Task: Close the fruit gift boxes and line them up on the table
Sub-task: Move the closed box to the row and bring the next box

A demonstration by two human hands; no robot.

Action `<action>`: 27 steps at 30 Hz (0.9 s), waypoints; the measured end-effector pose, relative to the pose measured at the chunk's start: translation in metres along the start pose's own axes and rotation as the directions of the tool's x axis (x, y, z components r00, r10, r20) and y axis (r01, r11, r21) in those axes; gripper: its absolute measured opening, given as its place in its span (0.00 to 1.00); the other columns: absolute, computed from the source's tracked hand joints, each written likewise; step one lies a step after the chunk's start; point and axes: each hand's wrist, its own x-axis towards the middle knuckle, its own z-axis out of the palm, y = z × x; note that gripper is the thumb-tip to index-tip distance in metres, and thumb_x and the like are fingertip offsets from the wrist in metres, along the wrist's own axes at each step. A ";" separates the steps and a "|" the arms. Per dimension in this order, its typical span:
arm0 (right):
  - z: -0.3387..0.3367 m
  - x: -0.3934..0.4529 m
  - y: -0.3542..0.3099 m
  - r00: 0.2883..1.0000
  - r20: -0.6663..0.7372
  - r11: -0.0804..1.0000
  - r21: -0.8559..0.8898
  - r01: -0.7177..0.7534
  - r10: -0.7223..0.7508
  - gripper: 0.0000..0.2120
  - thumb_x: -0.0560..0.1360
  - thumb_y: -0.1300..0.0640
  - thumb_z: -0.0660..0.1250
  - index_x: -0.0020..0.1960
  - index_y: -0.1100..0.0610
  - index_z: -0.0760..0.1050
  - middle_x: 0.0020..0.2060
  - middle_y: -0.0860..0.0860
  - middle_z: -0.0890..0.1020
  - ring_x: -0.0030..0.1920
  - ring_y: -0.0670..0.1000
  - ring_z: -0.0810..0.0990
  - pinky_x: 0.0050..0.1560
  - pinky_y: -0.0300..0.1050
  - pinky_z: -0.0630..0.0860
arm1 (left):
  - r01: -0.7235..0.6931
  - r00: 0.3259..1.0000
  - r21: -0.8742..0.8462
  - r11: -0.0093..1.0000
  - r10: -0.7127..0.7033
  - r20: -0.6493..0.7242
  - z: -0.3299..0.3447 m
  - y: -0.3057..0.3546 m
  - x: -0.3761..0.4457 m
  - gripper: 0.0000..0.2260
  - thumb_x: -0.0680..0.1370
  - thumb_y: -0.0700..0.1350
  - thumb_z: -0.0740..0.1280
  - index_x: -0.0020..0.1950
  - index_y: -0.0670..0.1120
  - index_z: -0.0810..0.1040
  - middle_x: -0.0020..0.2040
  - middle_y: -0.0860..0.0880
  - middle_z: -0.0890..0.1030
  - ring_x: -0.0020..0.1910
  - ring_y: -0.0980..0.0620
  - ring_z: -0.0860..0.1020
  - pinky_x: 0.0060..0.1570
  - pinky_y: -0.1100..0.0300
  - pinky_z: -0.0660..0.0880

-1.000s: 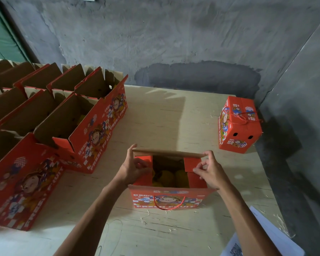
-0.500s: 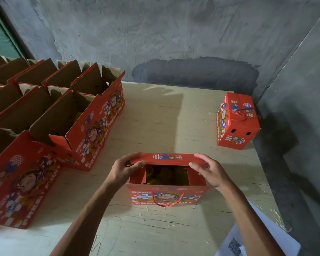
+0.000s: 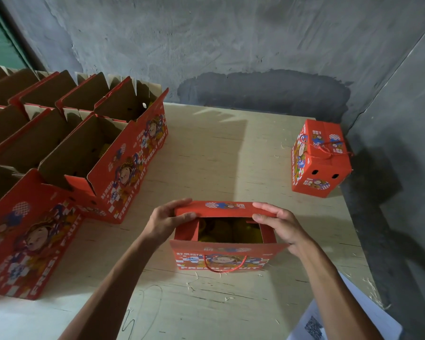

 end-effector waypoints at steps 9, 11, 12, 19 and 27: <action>-0.003 0.009 -0.005 0.997 0.026 0.998 -0.017 -0.066 0.067 0.20 0.71 0.57 0.79 0.61 0.43 0.83 0.50 0.47 0.88 0.52 0.46 0.87 0.53 0.38 0.79 | -0.145 0.987 0.253 0.956 0.159 -0.036 0.002 -0.013 0.006 0.19 0.73 0.55 0.77 0.62 0.53 0.83 0.55 0.53 0.84 0.49 0.58 0.84 0.41 0.60 0.82; -0.005 0.010 -0.009 0.995 0.040 0.996 -0.011 -0.092 0.093 0.20 0.71 0.58 0.78 0.61 0.44 0.83 0.49 0.49 0.88 0.48 0.46 0.87 0.43 0.35 0.80 | -0.183 0.977 0.321 0.929 0.209 -0.047 0.002 -0.013 0.008 0.17 0.74 0.58 0.76 0.61 0.55 0.83 0.53 0.55 0.85 0.48 0.58 0.84 0.42 0.61 0.82; -0.004 0.011 -0.011 0.994 0.037 0.995 -0.014 -0.102 0.103 0.20 0.71 0.58 0.78 0.61 0.44 0.83 0.48 0.48 0.88 0.47 0.45 0.87 0.40 0.33 0.80 | -0.203 0.970 0.353 0.913 0.236 -0.054 0.003 -0.013 0.008 0.16 0.75 0.57 0.75 0.61 0.54 0.84 0.52 0.56 0.85 0.47 0.60 0.84 0.41 0.64 0.81; -0.004 0.021 -0.013 0.999 -0.033 0.990 -0.141 -0.033 0.028 0.17 0.70 0.56 0.80 0.58 0.46 0.85 0.41 0.37 0.87 0.41 0.30 0.82 0.35 0.22 0.72 | -0.221 0.955 0.383 0.897 0.278 -0.099 0.010 -0.012 0.009 0.13 0.76 0.54 0.73 0.59 0.54 0.84 0.50 0.61 0.84 0.47 0.62 0.83 0.40 0.70 0.78; -0.001 0.016 -0.011 0.981 -0.107 0.929 -0.353 0.115 -0.162 0.16 0.71 0.47 0.80 0.58 0.44 0.84 0.50 0.34 0.81 0.51 0.34 0.79 0.43 0.24 0.71 | -0.136 0.921 0.592 0.795 0.321 -0.220 0.000 -0.024 0.014 0.38 0.66 0.73 0.70 0.73 0.58 0.73 0.61 0.51 0.70 0.60 0.52 0.69 0.55 0.50 0.75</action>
